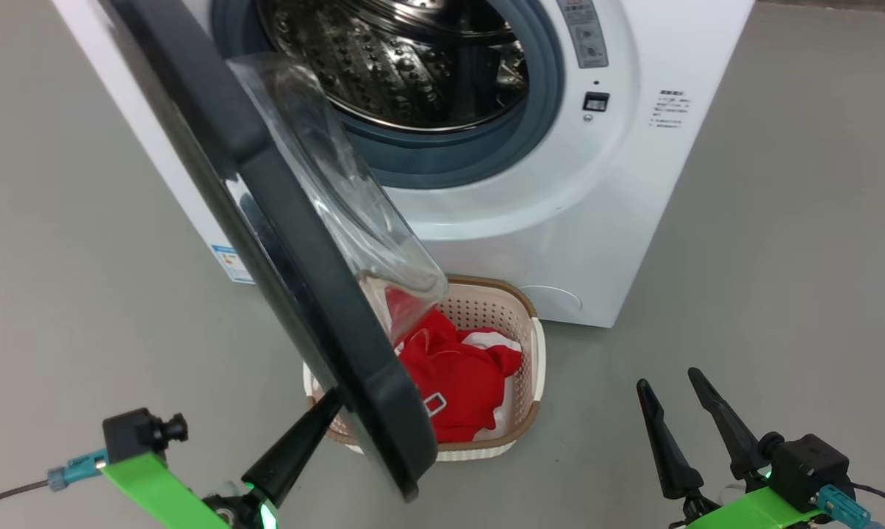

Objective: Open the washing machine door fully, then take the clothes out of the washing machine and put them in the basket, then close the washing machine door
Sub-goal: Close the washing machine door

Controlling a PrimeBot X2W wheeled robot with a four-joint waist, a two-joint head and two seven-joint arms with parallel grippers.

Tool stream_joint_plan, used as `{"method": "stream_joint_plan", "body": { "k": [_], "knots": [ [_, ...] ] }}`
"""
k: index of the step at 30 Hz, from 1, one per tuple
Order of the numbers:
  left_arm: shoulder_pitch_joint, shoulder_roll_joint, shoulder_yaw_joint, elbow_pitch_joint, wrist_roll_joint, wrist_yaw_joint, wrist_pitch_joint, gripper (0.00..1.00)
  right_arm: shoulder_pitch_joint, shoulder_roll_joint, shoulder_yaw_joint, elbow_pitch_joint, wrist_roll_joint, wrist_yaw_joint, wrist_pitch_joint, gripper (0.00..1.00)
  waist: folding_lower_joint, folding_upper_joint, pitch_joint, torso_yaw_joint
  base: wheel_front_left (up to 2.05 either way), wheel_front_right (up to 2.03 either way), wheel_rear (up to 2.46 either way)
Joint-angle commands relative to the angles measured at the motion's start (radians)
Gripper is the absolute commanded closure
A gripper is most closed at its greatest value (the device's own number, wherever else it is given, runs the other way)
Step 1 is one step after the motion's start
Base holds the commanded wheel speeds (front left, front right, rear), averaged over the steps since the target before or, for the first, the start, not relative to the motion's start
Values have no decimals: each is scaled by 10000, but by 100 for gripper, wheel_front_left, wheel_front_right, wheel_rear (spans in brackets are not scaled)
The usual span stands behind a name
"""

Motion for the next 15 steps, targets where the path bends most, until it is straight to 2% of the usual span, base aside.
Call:
{"method": "stream_joint_plan", "body": {
  "k": [1, 15],
  "knots": [
    [-452, 78, 215, -267, 169, -58, -26, 100, -366, -52, 203, -266, -16, 73, -63, 0, 0, -1, 126, -227, 0, 0, 0],
    [-2171, -135, -470, 272, 654, -58, -1253, 100, -781, 58, 168, -334, 21, 73, -63, 0, 0, -1, 803, -1634, 0, 0, 0]
  ]
}}
